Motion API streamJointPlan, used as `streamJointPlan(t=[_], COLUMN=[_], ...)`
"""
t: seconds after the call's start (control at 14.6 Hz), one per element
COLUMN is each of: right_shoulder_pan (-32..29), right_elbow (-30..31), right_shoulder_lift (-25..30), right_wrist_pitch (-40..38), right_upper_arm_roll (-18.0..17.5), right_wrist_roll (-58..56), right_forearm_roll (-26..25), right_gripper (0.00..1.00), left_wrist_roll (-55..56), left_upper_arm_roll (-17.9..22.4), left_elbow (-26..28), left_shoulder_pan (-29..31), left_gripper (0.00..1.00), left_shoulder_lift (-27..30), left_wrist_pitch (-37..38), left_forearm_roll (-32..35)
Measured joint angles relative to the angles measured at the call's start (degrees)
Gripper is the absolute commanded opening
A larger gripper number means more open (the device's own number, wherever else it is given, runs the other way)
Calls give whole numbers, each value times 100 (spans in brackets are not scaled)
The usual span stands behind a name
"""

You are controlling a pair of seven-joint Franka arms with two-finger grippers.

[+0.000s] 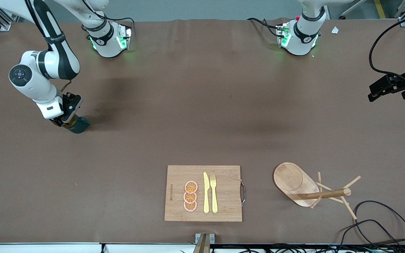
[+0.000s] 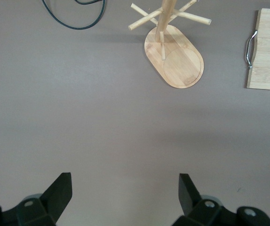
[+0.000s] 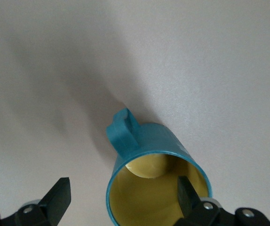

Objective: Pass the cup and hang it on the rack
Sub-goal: 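Lower the right gripper and close it on the teal mug rim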

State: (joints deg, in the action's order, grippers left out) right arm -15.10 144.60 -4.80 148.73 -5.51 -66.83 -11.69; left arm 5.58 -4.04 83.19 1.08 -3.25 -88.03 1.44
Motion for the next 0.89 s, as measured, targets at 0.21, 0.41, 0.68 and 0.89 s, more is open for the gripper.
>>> streamJointPlan(t=[0.21, 0.41, 0.68, 0.89], right_shoulder_pan=[-71, -76, -76, -76], right_elbow=[0, -2, -5, -5], right_shoulder_lift=[-174, -190, -190, -190], right_wrist_pitch=[106, 115, 116, 116], right_upper_arm_roll=[1, 0, 1, 0], right_wrist_roll=[-6, -6, -6, -9], right_forearm_roll=[0, 0, 0, 0], right_gripper=[86, 56, 13, 0], left_wrist_roll=[-1, -1, -1, -2], left_upper_arm_roll=[-3, -3, -3, -3], left_elbow=[-10, -18, -36, -41], left_shoulder_pan=[-1, -1, -1, -1], left_gripper=[100, 100, 100, 100], left_shoulder_lift=[0, 0, 1, 1], left_wrist_pitch=[-25, -28, -29, -29], left_forearm_roll=[0, 0, 0, 0])
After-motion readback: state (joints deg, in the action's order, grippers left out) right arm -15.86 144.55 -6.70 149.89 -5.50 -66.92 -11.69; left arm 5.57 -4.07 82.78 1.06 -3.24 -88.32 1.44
